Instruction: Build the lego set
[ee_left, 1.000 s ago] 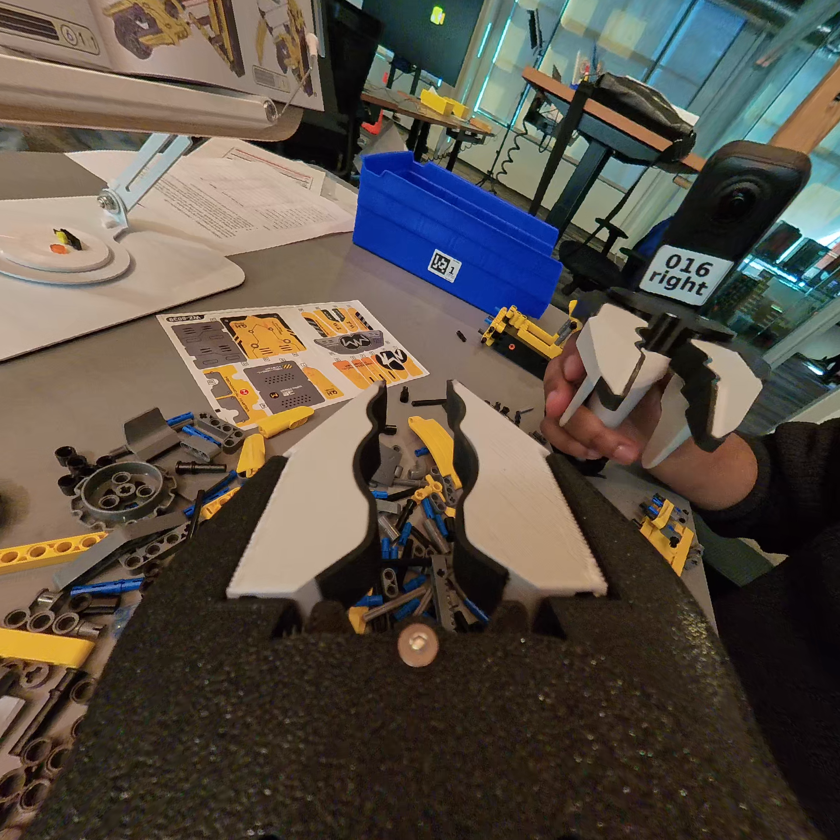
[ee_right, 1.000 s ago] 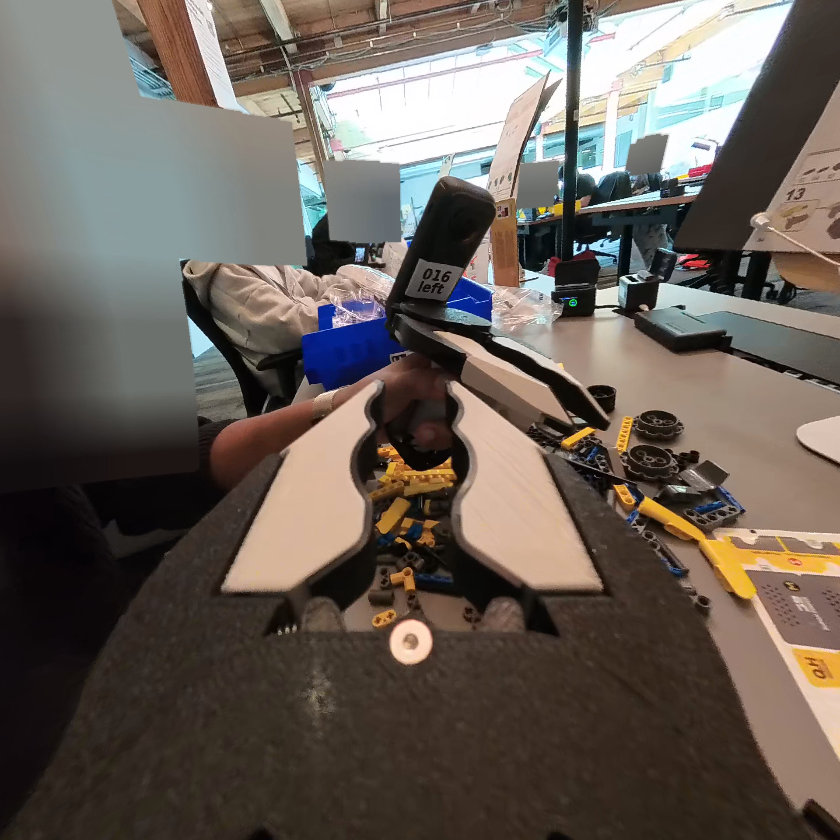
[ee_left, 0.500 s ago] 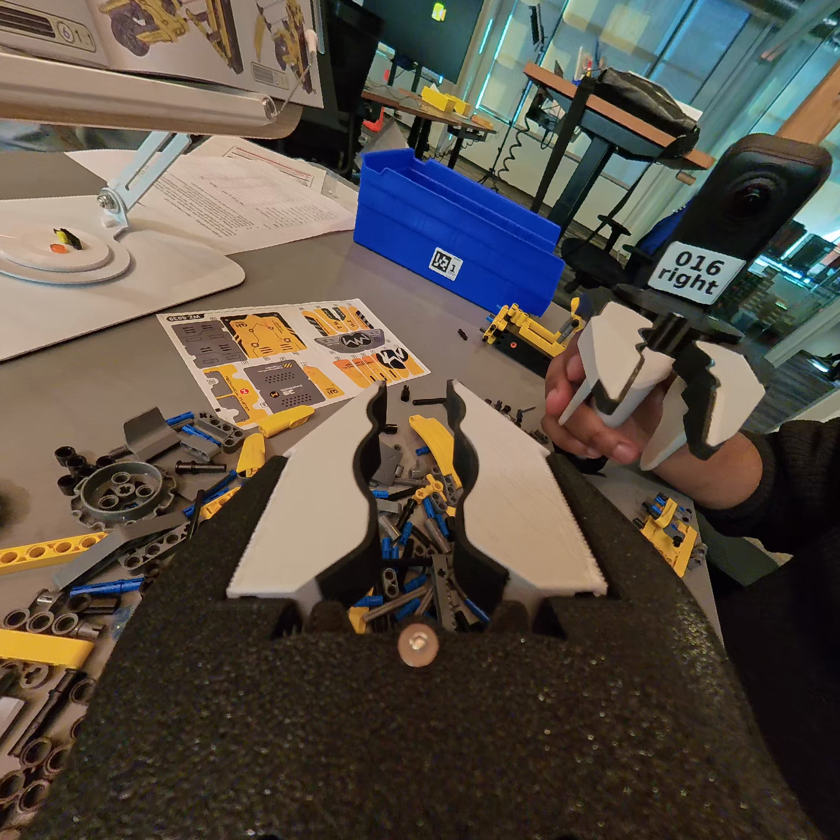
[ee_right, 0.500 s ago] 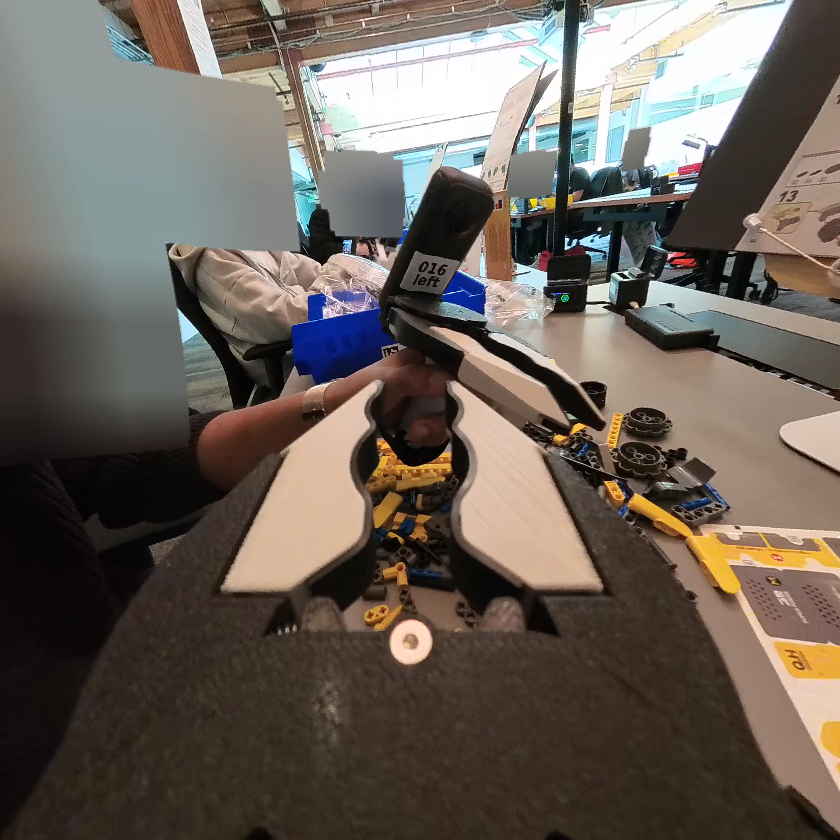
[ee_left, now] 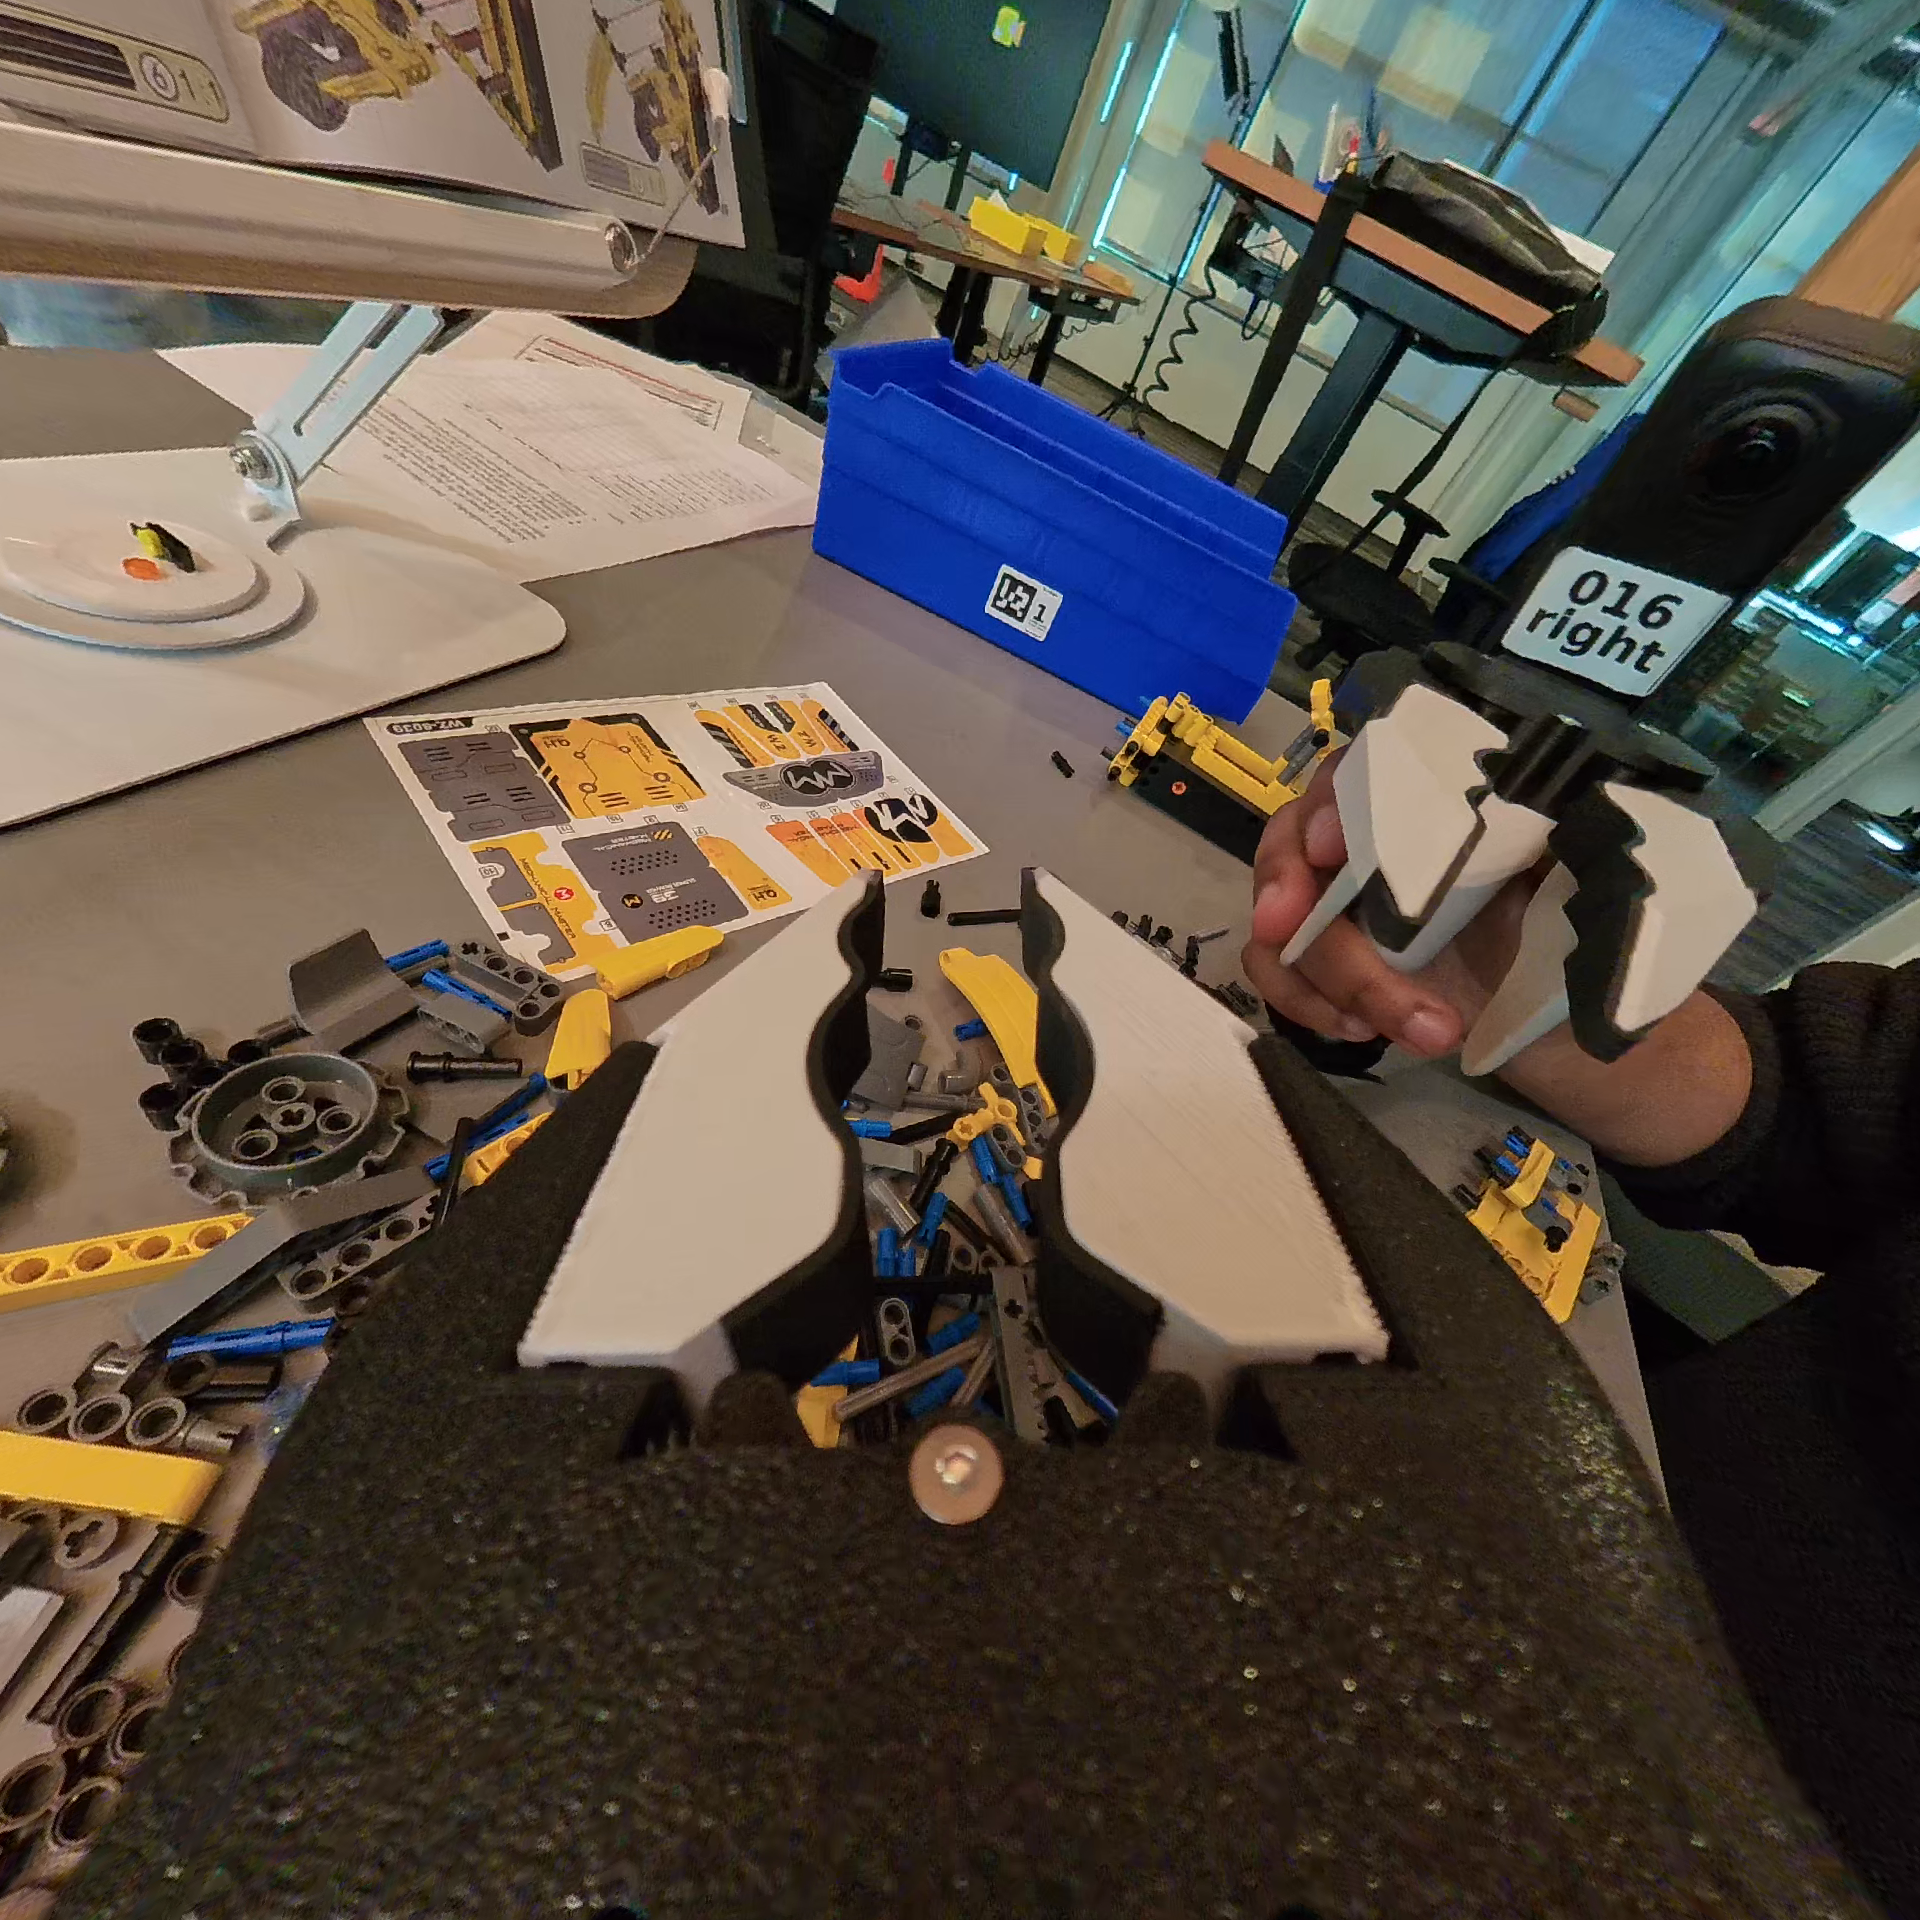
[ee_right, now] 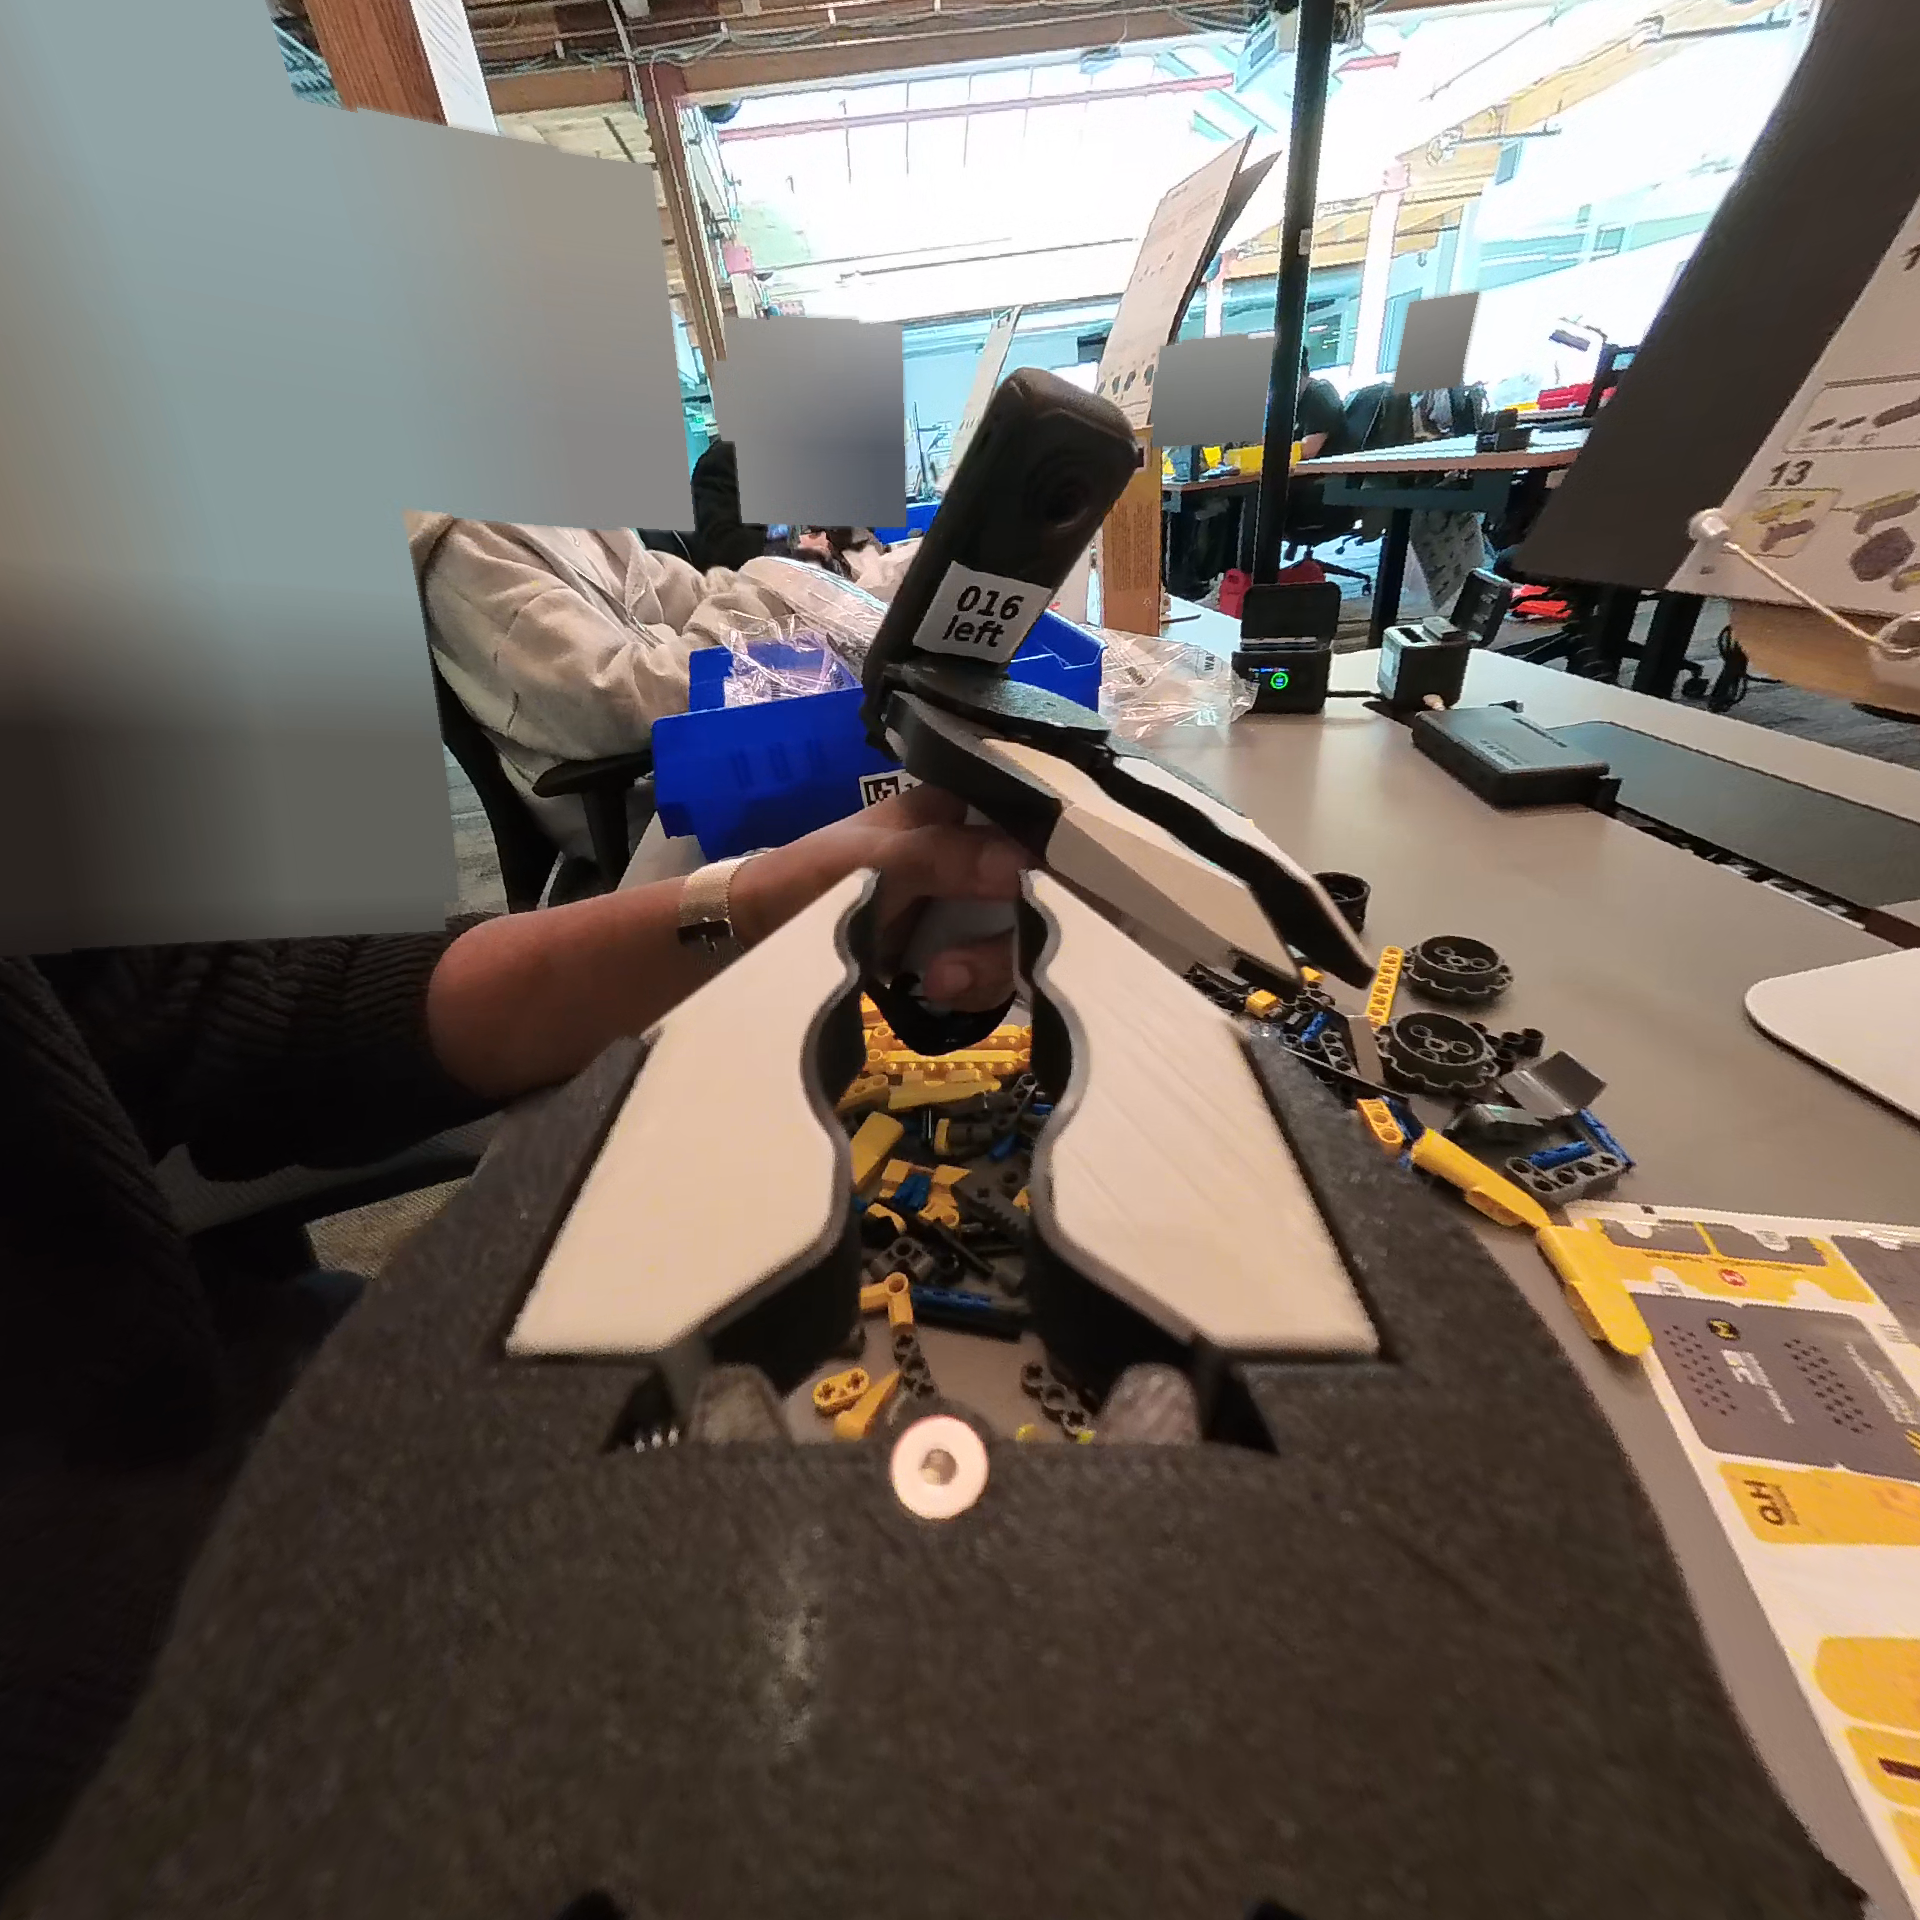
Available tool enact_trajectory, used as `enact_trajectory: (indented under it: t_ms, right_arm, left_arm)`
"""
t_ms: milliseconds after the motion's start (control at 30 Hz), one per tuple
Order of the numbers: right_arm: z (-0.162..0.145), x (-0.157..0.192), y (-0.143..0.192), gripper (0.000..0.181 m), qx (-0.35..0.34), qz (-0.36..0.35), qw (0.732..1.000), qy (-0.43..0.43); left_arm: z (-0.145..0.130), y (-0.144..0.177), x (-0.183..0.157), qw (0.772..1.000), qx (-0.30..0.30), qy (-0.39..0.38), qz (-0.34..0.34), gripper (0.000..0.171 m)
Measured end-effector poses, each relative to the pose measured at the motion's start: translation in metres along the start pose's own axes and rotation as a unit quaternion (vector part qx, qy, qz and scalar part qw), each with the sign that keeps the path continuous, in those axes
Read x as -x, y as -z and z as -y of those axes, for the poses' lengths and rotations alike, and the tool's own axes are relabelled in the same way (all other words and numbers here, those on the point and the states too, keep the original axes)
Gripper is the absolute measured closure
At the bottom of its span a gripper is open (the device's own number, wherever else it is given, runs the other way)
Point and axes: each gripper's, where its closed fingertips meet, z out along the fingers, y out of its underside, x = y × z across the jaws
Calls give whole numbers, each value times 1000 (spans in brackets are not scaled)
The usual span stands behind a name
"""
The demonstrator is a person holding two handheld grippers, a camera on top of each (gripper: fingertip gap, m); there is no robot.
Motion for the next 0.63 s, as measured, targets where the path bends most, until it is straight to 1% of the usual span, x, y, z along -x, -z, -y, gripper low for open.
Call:
enact_trajectory:
  t_ms: [233,633]
  right_arm:
    - [2,-3,1,156,-2,-15,1000,17]
    - [5,-13,4,156,-14,-41,999,12]
  left_arm:
    - [1,1,1,1000,-2,-2,4,146]
    - [1,1,1,1000,-3,-1,5,146]
